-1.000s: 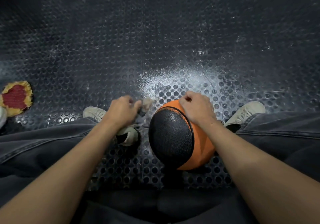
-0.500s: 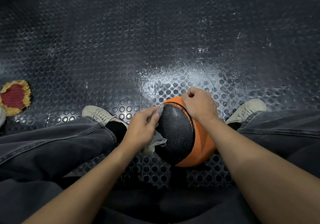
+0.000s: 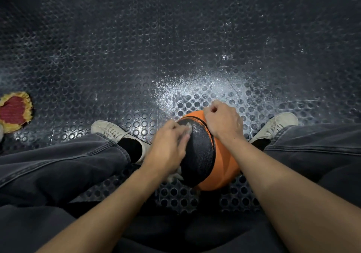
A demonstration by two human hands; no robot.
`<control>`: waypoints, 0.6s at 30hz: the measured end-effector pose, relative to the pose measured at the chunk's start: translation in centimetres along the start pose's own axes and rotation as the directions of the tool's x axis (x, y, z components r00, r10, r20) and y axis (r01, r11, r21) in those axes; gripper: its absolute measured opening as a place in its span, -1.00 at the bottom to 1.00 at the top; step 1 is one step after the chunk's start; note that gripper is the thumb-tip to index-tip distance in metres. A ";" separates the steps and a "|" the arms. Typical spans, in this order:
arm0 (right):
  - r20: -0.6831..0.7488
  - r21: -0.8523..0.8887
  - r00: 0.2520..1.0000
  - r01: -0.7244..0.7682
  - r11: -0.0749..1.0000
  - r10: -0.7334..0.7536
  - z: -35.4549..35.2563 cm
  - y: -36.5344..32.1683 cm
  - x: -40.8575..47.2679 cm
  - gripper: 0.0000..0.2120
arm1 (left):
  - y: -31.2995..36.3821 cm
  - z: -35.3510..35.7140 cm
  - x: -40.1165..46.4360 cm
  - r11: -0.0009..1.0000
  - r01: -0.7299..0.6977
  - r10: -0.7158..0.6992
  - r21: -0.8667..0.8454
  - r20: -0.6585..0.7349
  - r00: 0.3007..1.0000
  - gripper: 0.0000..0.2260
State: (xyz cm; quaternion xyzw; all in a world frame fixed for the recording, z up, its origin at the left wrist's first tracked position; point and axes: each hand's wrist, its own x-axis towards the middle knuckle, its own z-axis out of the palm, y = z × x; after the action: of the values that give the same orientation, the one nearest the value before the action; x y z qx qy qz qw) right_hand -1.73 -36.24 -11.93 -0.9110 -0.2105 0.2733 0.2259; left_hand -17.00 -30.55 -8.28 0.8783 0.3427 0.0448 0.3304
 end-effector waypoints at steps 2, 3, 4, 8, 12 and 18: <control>0.042 0.007 0.998 0.055 0.998 -0.055 0.0 0.0 0.1 -0.79 | -0.5 -0.1 0.8 1.000 -0.001 0.001 0.017 0.004 1.000 -0.78; 0.062 -0.002 0.995 0.072 0.997 -0.072 0.1 -0.2 -0.1 -0.81 | -0.8 0.0 2.0 0.999 0.043 -0.044 0.029 0.008 0.999 -0.76; 0.065 -0.018 0.995 0.083 0.996 -0.082 0.2 -0.5 -0.5 -0.81 | -1.0 0.1 3.3 0.993 0.113 -0.113 0.032 0.016 0.993 -0.75; -0.006 -0.076 0.997 0.080 0.994 -0.081 0.4 -1.2 -1.2 -0.80 | -0.7 0.4 3.1 0.994 0.089 -0.090 0.057 0.004 0.996 -0.78; 0.045 -0.078 0.996 0.082 0.994 -0.078 -0.1 -1.0 -1.0 -0.81 | -0.1 -0.1 -1.4 0.984 -0.174 0.172 0.038 0.052 0.984 -0.76; -0.009 -0.015 0.999 0.051 0.999 -0.051 0.7 -1.1 -1.5 -0.80 | -2.3 -0.5 3.8 0.999 -0.037 0.036 0.017 0.060 0.998 -0.80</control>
State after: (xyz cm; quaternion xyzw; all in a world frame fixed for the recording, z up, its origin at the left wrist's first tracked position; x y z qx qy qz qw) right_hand -3.60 -35.91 -11.28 -0.9082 -0.2346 0.2617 0.2272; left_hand -15.53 -26.66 -9.86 0.8883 0.3170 0.0214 0.3315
